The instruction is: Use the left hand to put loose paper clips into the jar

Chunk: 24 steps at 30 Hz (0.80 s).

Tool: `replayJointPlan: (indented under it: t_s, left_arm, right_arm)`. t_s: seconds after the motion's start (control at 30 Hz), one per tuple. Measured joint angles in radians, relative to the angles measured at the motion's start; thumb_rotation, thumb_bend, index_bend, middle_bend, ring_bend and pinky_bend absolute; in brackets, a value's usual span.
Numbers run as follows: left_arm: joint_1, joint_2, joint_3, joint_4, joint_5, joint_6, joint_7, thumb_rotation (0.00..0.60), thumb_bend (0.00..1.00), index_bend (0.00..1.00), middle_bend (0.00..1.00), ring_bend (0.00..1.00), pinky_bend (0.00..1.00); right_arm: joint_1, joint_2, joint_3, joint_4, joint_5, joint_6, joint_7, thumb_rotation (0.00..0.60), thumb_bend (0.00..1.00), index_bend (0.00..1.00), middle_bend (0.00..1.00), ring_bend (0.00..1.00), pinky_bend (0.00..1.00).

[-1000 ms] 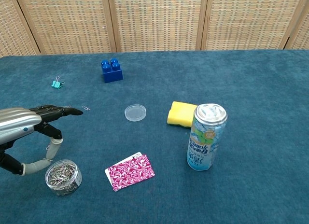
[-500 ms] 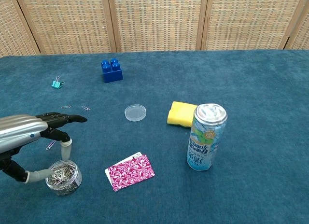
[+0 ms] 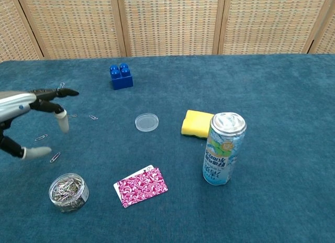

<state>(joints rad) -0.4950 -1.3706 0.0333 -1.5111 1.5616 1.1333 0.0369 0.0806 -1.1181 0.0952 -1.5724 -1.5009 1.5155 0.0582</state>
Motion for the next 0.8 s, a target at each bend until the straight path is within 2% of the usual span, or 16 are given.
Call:
replayJointPlan:
  t_s: [0.2,0.43,0.8]
  left_arm:
    - [-0.037,-0.012,-0.103,0.105,-0.118,-0.032,-0.028,0.6,0.3,0.5,0.0,0.0,0.0]
    - [-0.099,-0.086,-0.187,0.271,-0.303,-0.179,-0.028,0.6,0.3,0.52,0.0,0.0,0.0]
    - [-0.182,-0.227,-0.244,0.489,-0.426,-0.298,0.007,0.6,0.32,0.55,0.0,0.0,0.0]
  right_arm:
    - [0.0,-0.002,-0.001,-0.003,-0.001,0.0,-0.011,0.6,0.0,0.06,0.0,0.0,0.0]
    - [0.004,-0.007,0.001,0.004,0.011,-0.013,-0.018,0.6,0.0,0.06,0.0,0.0,0.0]
    - [0.009,-0.013,0.007,0.016,0.033,-0.03,-0.021,0.6,0.0,0.06,0.0,0.0,0.0]
